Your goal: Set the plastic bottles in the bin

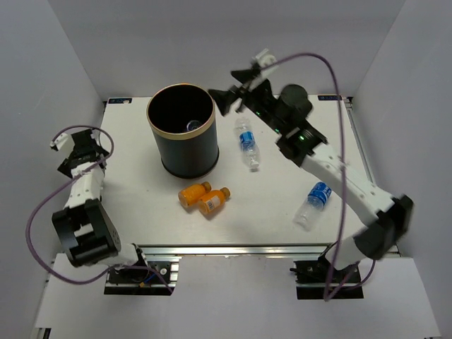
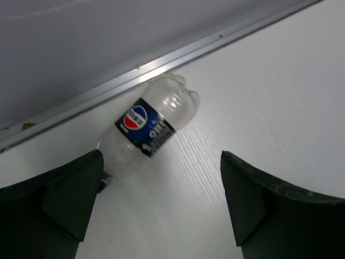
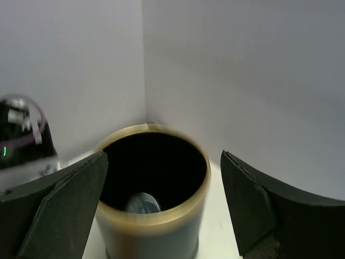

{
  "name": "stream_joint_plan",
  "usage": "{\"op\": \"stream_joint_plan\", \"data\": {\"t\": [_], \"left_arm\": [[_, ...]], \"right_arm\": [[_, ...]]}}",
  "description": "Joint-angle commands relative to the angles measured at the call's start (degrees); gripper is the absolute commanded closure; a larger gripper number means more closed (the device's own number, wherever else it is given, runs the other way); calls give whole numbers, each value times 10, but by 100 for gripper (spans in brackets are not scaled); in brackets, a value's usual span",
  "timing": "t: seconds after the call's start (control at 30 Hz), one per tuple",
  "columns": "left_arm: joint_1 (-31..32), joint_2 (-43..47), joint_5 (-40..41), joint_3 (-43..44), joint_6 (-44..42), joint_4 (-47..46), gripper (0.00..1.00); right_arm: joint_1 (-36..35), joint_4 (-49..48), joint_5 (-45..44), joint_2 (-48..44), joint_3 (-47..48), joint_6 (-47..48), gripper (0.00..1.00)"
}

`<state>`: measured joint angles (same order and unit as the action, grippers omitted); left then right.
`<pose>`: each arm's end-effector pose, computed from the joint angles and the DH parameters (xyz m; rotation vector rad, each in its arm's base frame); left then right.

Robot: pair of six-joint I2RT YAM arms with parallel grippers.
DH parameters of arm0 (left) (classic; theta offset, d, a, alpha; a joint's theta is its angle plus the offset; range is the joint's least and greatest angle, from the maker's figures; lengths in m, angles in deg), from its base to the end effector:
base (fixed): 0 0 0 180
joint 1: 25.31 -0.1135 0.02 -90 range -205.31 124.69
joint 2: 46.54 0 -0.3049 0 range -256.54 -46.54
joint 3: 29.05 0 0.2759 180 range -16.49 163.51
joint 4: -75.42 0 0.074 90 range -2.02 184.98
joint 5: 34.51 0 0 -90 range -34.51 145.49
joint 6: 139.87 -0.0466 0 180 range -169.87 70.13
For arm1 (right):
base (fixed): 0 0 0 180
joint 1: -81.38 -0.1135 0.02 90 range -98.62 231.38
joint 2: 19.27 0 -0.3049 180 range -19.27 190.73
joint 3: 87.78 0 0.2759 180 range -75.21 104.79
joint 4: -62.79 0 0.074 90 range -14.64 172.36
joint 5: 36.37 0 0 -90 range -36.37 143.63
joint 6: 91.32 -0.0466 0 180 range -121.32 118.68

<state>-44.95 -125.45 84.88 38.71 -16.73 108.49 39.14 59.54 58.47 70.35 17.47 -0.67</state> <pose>0.2882 0.1271 0.2794 -1.2250 1.9075 0.4750 0.2917 0.2702 0.5317 -0.5339 1.1539 0.6805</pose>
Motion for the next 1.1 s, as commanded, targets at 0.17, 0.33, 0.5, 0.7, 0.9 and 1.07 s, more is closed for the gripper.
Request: {"op": "stream_joint_plan", "data": {"t": [0.17,0.33,0.5,0.7,0.9,1.07], "left_arm": [[-80,-169,-107,93,-14,8,2],[-80,-232,-67,101,-19,9,2],[-80,-249,-98,94,-19,-6,4],[-80,-243,-116,98,-10,9,36],[-80,-170,-236,84,-5,14,47],[-32,-86,-264,118,32,23,52]], "right_arm": [[37,56,-89,-167,-253,-42,11],[44,58,-75,-176,-284,-70,11],[48,71,-68,-159,-276,-86,11],[57,74,-80,-184,-314,-109,11],[65,63,-140,-268,-437,-162,11],[78,82,-221,-321,-504,-186,11]]}}
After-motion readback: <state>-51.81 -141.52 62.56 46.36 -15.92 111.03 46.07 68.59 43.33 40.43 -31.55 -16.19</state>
